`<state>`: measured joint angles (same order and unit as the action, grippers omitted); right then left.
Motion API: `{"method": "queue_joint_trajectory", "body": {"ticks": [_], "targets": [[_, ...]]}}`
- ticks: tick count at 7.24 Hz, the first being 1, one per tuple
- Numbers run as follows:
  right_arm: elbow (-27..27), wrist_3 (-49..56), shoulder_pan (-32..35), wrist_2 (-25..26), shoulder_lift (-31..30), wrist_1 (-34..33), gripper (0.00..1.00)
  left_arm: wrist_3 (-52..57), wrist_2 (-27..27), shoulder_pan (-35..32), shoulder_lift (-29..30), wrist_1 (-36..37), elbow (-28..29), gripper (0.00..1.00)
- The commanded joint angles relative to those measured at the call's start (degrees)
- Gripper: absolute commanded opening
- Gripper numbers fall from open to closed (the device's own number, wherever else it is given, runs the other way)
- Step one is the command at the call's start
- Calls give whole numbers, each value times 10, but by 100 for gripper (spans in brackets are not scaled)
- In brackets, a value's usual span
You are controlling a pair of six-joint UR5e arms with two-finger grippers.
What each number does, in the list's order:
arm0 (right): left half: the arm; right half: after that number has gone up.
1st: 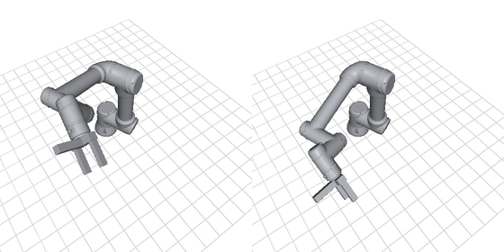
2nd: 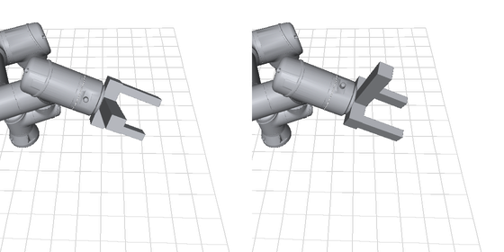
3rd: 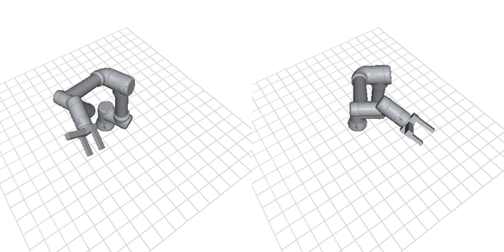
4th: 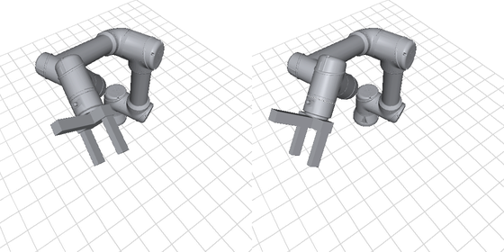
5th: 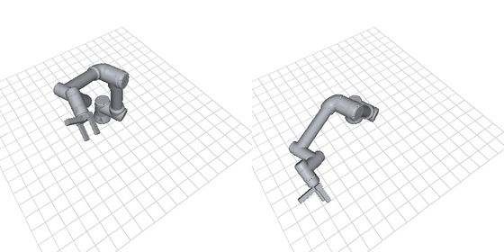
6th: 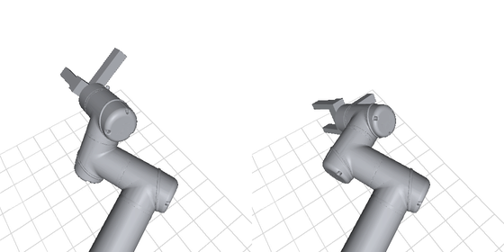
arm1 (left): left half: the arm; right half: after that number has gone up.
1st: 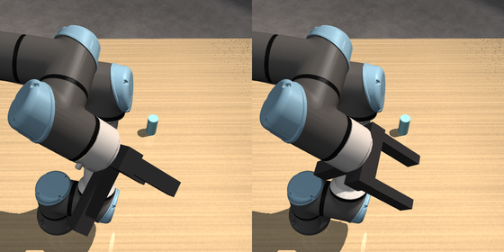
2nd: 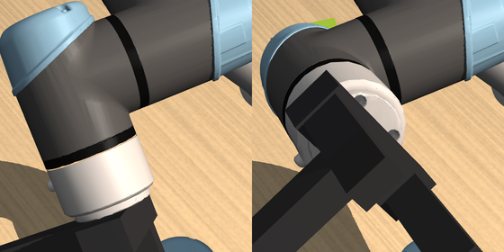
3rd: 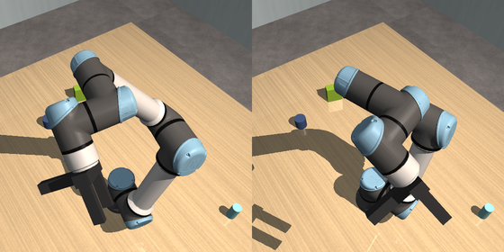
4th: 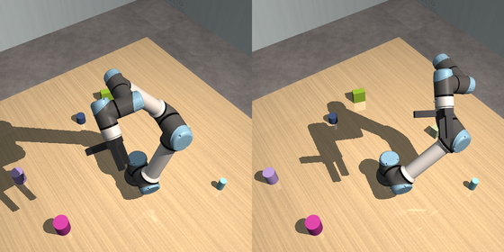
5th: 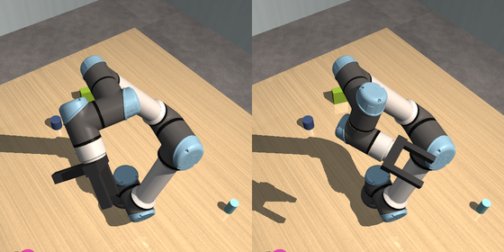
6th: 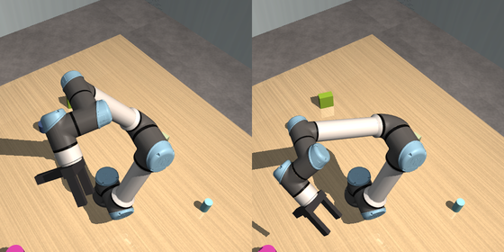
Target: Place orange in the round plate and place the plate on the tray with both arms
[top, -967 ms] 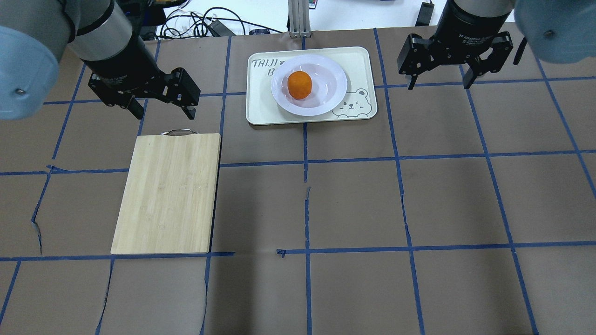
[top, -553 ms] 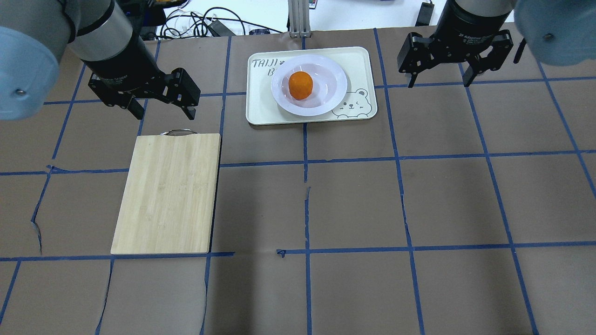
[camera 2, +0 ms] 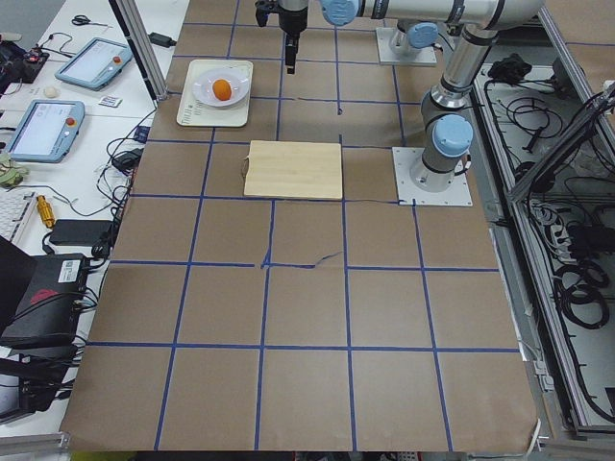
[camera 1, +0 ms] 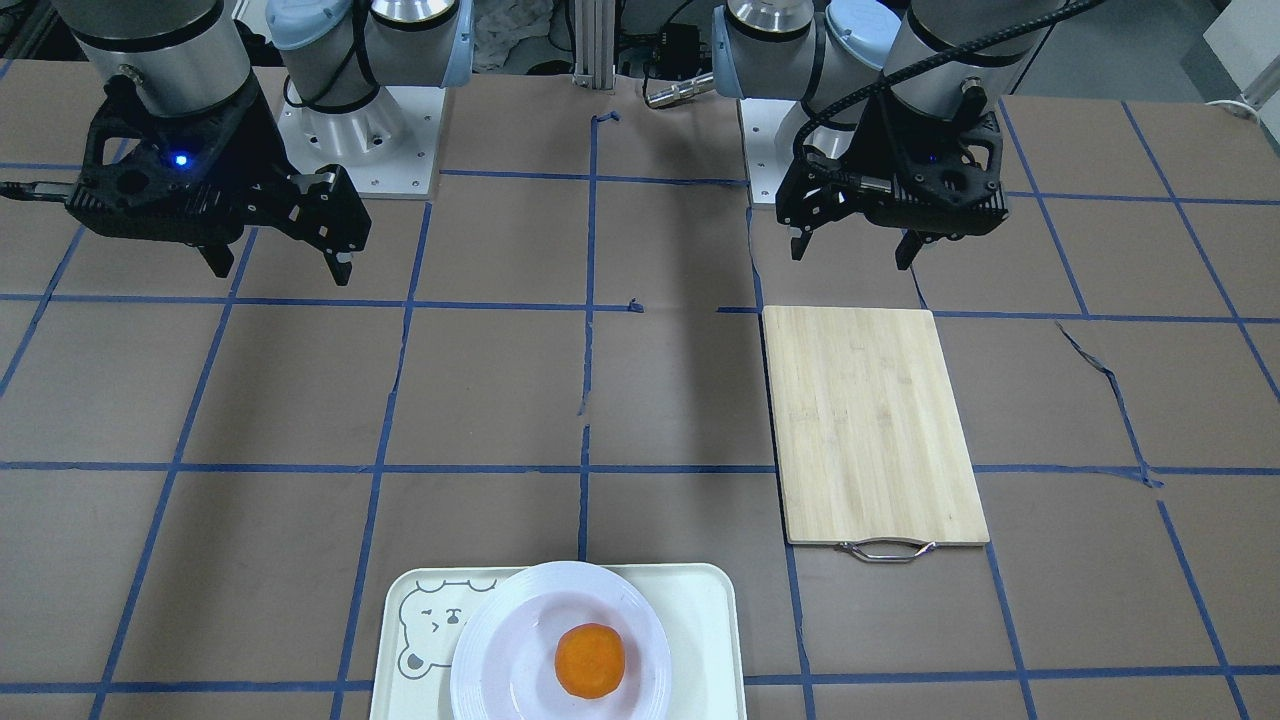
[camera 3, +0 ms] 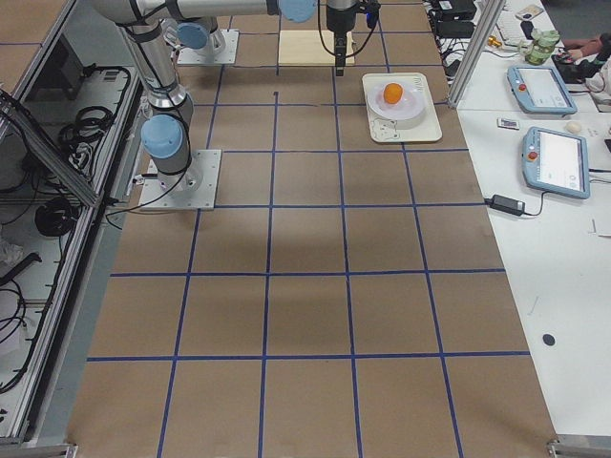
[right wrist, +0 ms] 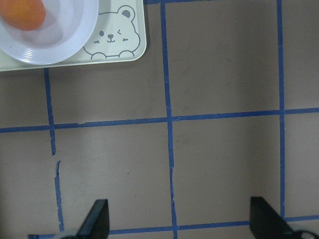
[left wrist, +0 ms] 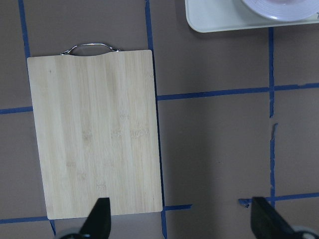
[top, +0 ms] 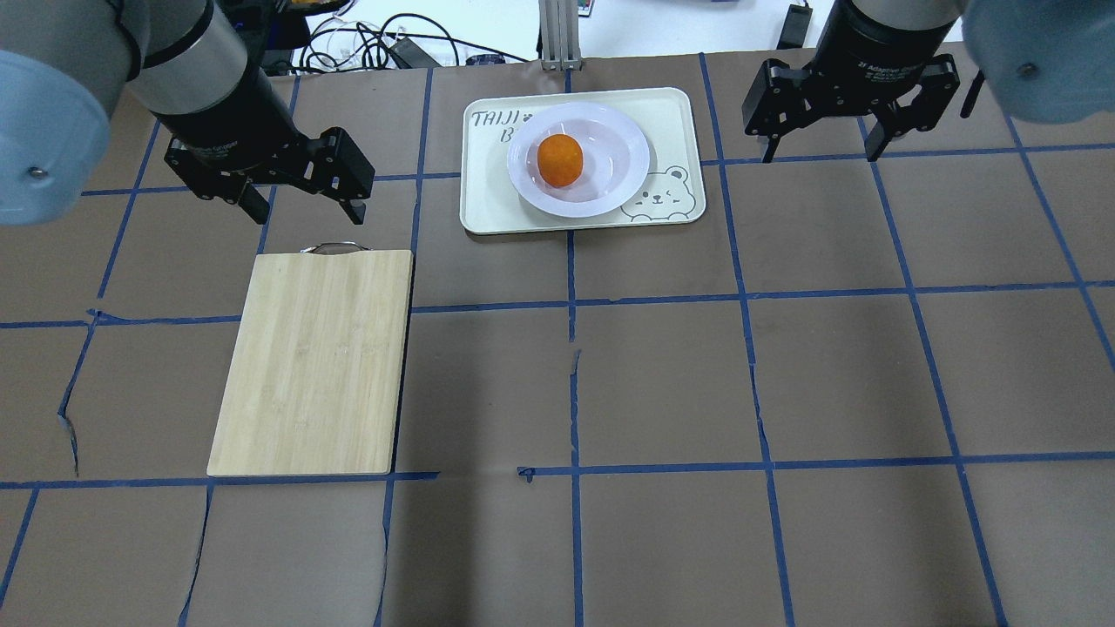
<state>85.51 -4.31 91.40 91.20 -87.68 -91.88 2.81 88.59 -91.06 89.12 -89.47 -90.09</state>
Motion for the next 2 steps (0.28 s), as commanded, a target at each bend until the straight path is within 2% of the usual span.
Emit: {"method": "queue_joint_trajectory", "body": {"ticks": [1,2], "targets": [[1,0,0,0,0,0,100,0,0,0,0,0,0,100],[2,0,0,0,0,0,100,0,0,0,0,0,0,100]]}}
